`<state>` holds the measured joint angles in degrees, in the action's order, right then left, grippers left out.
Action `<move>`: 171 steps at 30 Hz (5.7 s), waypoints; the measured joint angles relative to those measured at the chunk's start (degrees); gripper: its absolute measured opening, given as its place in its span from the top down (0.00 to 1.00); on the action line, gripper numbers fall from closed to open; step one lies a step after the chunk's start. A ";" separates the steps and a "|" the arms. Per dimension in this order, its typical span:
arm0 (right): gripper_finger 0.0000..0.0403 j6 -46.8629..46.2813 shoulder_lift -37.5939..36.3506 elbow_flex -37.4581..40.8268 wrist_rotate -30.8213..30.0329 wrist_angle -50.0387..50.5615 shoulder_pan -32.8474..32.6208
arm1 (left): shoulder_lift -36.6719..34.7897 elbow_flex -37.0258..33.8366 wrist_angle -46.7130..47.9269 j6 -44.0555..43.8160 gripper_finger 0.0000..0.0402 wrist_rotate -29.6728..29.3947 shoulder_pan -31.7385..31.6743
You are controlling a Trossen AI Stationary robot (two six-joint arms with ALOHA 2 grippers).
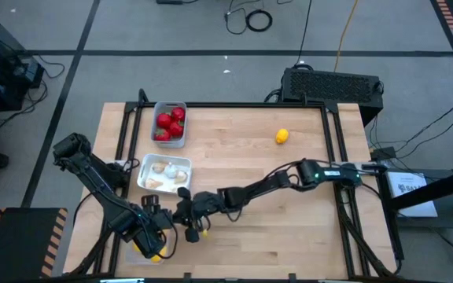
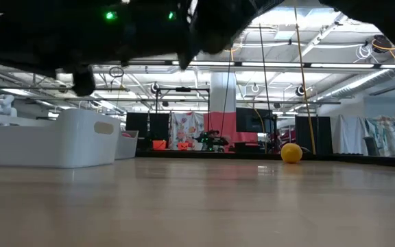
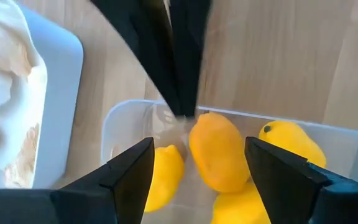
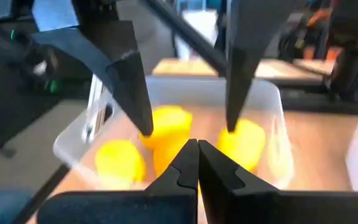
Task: Sort produce into baskets
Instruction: Put the yellow lemon into the transparent bin, then return to Home Position
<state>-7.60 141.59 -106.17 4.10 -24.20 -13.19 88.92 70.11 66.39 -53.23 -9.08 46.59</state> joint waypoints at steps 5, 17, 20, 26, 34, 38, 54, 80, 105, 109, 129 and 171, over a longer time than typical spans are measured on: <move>1.00 4.17 -6.94 -0.02 6.85 22.77 1.59 | 0.00 0.00 0.00 -3.40 0.36 0.81 -0.76; 1.00 17.50 -28.40 12.91 4.44 68.58 6.39 | -0.07 0.00 0.44 9.00 0.36 -6.68 -8.14; 1.00 13.68 -40.05 28.27 4.42 64.73 11.02 | -0.07 0.00 0.33 13.49 0.36 -10.47 -10.30; 1.00 1.26 -63.76 50.90 -5.16 59.28 20.46 | -3.46 0.00 3.68 17.98 0.36 -18.68 -12.00; 0.90 -7.53 -77.33 55.26 -13.83 61.32 31.07 | -21.12 -8.27 -0.22 10.43 0.36 -40.37 -12.24; 0.71 -9.86 -74.73 55.28 -9.59 61.65 38.58 | -28.38 -18.03 -16.32 10.63 0.36 -44.93 -12.30; 0.10 -21.98 -60.01 55.28 -11.64 56.75 50.07 | -22.91 -40.92 -55.78 13.41 0.36 -71.31 -14.49; 0.22 -29.74 -48.21 55.28 -16.30 55.55 45.33 | -24.36 -39.95 -64.44 30.01 0.36 -68.50 -13.14; 0.47 -22.81 -45.57 55.20 -3.84 0.12 10.59 | -24.36 -39.95 -64.39 29.59 0.36 -67.60 -13.25; 0.47 -16.28 -39.49 53.52 -4.94 -13.11 4.40 | -24.35 -39.95 -64.13 26.26 0.36 -71.10 -14.68; 0.47 -1.49 0.71 -1.47 -3.65 -3.39 -2.42 | -24.37 -39.95 -62.66 25.48 0.36 -70.45 -16.74; 0.24 -3.80 -5.33 -10.64 4.70 39.18 1.24 | -24.35 -39.98 -61.58 25.46 0.36 -67.59 -17.00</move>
<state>-11.41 136.27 -116.81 8.80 14.98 -11.94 64.58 30.13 4.81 -27.77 -76.66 29.58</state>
